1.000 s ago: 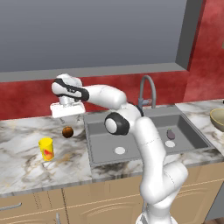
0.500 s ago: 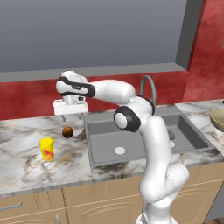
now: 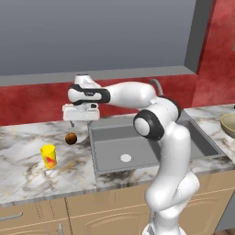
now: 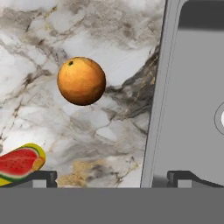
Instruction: Remove the eggplant and orange from the sink. Then move the bowl and cup from the counter to the sink for washing.
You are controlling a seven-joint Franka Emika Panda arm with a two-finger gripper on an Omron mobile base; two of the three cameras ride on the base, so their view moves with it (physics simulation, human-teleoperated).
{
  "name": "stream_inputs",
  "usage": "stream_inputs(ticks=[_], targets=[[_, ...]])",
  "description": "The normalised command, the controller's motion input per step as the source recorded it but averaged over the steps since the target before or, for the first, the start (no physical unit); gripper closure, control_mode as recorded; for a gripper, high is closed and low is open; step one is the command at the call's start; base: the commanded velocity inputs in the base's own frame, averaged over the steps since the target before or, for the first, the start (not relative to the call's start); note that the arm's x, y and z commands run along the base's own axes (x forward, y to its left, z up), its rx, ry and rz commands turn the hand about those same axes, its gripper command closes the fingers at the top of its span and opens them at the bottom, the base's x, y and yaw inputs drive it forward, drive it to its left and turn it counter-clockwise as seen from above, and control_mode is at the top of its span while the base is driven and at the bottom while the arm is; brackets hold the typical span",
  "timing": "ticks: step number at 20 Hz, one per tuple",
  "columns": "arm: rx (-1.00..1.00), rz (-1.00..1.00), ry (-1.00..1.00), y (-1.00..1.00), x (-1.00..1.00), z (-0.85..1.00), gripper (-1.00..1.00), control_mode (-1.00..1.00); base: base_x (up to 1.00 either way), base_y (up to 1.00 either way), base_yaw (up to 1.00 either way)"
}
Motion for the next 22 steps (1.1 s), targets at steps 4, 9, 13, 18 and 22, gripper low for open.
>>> stream_inputs(ticks=[4,9,13,18,22], targets=[[0.05,0.00,-0.03,-0.27,-0.19,0.16,-1.00,-1.00,0.00,0.00,0.00],[0.05,0.00,0.00,-0.30,-0.19,0.16,-1.00,-1.00,0.00,0.00,0.00],[0.06,0.00,0.00,-0.34,-0.13,0.19,-1.00,-1.00,0.00,0.00,0.00],[0.01,0.01,0.00,-0.27,-0.16,0.14,-1.00,-1.00,0.00,0.00,0.00],[0.00,0.02,-0.03,-0.27,-0.20,0.11,-1.00,-1.00,0.00,0.00,0.00]])
